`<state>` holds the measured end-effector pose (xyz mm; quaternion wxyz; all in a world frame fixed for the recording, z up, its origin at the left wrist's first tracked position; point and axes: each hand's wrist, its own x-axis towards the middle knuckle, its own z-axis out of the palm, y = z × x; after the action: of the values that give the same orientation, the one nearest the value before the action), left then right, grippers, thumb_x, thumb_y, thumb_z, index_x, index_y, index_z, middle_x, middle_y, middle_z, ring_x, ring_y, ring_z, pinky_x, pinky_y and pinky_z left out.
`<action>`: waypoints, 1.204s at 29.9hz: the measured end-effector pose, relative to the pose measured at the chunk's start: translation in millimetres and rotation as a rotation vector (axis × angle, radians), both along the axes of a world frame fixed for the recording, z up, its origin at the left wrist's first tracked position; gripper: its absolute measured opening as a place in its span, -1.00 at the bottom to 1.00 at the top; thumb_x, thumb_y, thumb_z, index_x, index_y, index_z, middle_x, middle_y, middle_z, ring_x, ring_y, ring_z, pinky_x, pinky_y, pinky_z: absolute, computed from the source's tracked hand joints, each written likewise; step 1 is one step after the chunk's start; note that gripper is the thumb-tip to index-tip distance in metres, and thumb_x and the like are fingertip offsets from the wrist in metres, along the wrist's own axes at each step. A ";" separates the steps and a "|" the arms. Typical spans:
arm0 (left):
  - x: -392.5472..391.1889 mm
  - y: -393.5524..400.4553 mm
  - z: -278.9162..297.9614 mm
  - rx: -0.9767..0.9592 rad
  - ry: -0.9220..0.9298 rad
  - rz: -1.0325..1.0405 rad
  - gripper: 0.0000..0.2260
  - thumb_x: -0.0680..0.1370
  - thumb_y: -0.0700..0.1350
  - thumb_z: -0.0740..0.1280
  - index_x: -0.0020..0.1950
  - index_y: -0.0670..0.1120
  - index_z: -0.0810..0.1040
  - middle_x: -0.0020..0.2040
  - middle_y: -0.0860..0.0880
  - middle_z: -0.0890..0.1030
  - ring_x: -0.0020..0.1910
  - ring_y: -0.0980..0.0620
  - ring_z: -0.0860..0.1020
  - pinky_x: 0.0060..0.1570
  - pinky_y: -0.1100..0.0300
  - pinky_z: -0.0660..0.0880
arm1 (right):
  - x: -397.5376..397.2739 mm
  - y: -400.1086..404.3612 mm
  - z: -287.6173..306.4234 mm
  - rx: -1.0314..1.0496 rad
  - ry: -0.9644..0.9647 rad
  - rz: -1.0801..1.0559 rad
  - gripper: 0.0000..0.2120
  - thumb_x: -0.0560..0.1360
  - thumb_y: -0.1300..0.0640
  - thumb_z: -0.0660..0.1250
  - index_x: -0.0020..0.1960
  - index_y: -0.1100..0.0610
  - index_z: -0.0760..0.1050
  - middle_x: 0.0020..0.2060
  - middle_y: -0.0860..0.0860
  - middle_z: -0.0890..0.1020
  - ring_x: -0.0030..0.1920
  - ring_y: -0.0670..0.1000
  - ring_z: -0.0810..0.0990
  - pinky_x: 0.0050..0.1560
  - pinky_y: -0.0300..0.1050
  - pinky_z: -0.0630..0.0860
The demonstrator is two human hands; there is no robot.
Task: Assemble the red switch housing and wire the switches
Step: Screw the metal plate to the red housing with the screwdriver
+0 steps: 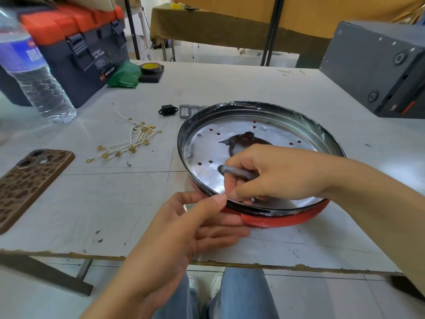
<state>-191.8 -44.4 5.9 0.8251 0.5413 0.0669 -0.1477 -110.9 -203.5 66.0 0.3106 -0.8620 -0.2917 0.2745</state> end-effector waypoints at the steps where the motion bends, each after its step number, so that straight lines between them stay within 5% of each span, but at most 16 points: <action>1: 0.5 -0.9 0.3 -0.046 0.021 -0.033 -0.48 0.29 -0.07 0.50 0.13 -0.24 0.40 -0.13 -0.36 0.66 -0.13 -0.28 0.67 -0.27 0.14 0.63 | -0.1 -0.3 -0.3 0.000 -0.003 0.002 -0.84 0.49 0.25 0.35 -0.25 0.09 0.50 -0.49 -0.11 0.52 -0.48 -0.22 0.42 -0.39 -0.42 0.35; 6: 3.2 -5.2 -3.9 -0.133 0.077 -0.115 -0.44 0.31 0.03 0.42 0.15 -0.32 0.48 -0.07 -0.36 0.65 -0.07 -0.24 0.67 -0.22 0.16 0.64 | -1.1 -0.3 -1.1 0.001 -0.016 0.003 -0.81 0.47 0.27 0.34 -0.28 0.07 0.49 -0.50 -0.11 0.51 -0.49 -0.23 0.41 -0.40 -0.43 0.33; 11: 3.1 -8.0 -1.4 -0.145 0.065 -0.162 -0.78 0.30 0.09 0.37 -0.33 -0.03 0.70 -0.06 -0.34 0.66 -0.05 -0.21 0.67 -0.27 0.23 0.61 | -0.7 -0.3 -2.2 0.005 -0.022 -0.002 -0.77 0.47 0.26 0.36 -0.31 0.03 0.48 -0.47 -0.09 0.53 -0.47 -0.20 0.43 -0.37 -0.39 0.35; 17: 2.6 -2.7 -3.9 -0.130 0.044 -0.150 -0.65 0.34 0.06 0.38 -0.07 -0.17 0.69 -0.07 -0.35 0.65 -0.07 -0.23 0.67 -0.32 0.26 0.60 | -0.4 2.3 -2.6 -0.001 0.006 0.004 -0.82 0.48 0.24 0.35 -0.27 0.06 0.51 -0.46 -0.08 0.56 -0.46 -0.16 0.43 -0.37 -0.33 0.38; 21: 3.9 1.2 -2.6 -0.102 0.045 -0.145 -0.73 0.33 0.04 0.51 -0.17 -0.16 0.70 -0.12 -0.37 0.65 -0.12 -0.25 0.67 -0.36 0.25 0.60 | 1.9 6.1 -2.4 -0.013 0.028 -0.003 -0.83 0.47 0.25 0.35 -0.28 0.09 0.51 -0.48 -0.07 0.56 -0.49 -0.13 0.41 -0.36 -0.23 0.38; 28: 7.3 4.9 -4.4 -0.060 0.005 -0.163 -0.70 0.27 0.10 0.41 -0.21 -0.11 0.71 -0.13 -0.34 0.66 -0.13 -0.24 0.67 -0.34 0.24 0.61 | 5.0 10.9 -0.3 -0.032 0.066 -0.008 -0.81 0.47 0.24 0.36 -0.31 0.09 0.50 -0.49 -0.05 0.56 -0.50 -0.11 0.40 -0.41 -0.25 0.36; 36: 7.8 5.9 -6.3 -0.072 0.002 -0.189 -0.70 0.26 0.12 0.41 -0.25 -0.10 0.71 -0.14 -0.33 0.67 -0.11 -0.23 0.67 -0.32 0.24 0.61 | -1.6 12.9 4.1 -0.123 -0.146 0.042 -0.75 0.47 0.18 0.35 -0.36 0.02 0.46 -0.47 -0.12 0.59 -0.45 -0.23 0.47 -0.36 -0.37 0.39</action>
<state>-183.9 -38.5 -0.4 0.8264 0.5148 0.0110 -0.2279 -112.4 -190.6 70.1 0.2291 -0.8908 -0.3145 0.2347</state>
